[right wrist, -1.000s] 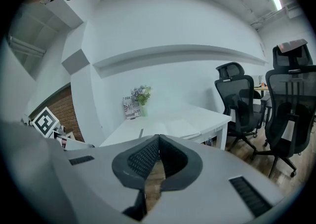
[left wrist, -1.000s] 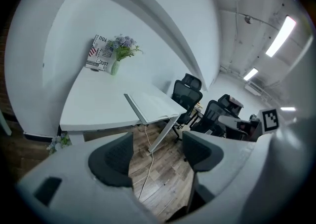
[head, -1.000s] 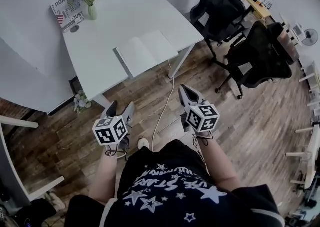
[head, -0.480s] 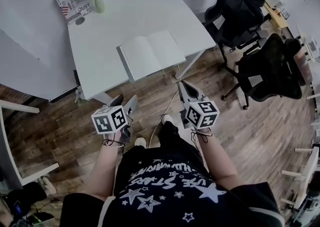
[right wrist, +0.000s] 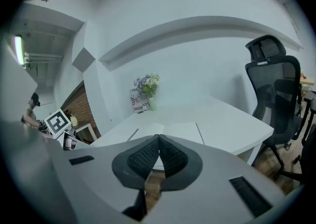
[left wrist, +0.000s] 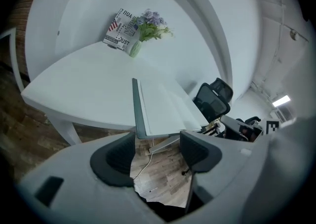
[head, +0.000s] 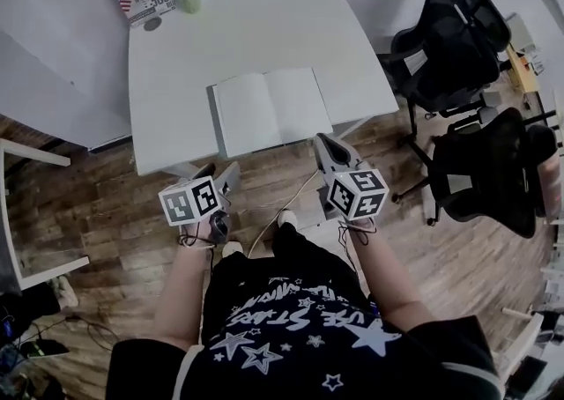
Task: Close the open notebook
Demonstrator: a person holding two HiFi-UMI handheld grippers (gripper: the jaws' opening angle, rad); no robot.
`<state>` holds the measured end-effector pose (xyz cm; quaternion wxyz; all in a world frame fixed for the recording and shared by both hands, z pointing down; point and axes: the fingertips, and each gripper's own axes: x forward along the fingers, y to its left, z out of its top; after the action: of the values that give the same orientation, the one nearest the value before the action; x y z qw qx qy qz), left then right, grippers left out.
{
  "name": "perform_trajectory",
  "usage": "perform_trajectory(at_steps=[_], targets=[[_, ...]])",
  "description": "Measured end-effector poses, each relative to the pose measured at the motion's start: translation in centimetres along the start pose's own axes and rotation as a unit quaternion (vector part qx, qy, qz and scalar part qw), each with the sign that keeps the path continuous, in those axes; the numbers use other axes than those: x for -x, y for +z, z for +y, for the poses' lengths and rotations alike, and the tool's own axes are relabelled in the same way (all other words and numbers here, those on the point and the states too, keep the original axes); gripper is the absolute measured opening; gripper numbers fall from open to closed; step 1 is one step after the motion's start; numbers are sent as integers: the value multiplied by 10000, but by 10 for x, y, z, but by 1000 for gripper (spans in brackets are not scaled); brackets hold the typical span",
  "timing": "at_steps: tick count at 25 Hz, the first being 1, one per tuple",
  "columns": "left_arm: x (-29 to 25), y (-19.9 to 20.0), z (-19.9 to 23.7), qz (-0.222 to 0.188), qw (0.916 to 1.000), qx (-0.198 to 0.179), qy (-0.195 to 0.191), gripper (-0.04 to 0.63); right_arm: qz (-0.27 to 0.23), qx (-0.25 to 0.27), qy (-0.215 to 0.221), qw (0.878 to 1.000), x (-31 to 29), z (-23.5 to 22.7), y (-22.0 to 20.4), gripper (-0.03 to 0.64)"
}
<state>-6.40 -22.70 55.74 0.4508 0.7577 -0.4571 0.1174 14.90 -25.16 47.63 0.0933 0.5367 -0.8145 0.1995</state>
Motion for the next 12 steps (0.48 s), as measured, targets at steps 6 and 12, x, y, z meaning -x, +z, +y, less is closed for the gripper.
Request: perform_trajectory(at_steps=[6, 12], targets=[[-20, 2, 14, -103, 9981, 534, 287, 291, 214, 72, 340, 9992, -28, -19, 2, 3], [-33, 0, 24, -137, 9943, 1020, 284, 291, 393, 95, 552, 9977, -46, -27, -2, 3]])
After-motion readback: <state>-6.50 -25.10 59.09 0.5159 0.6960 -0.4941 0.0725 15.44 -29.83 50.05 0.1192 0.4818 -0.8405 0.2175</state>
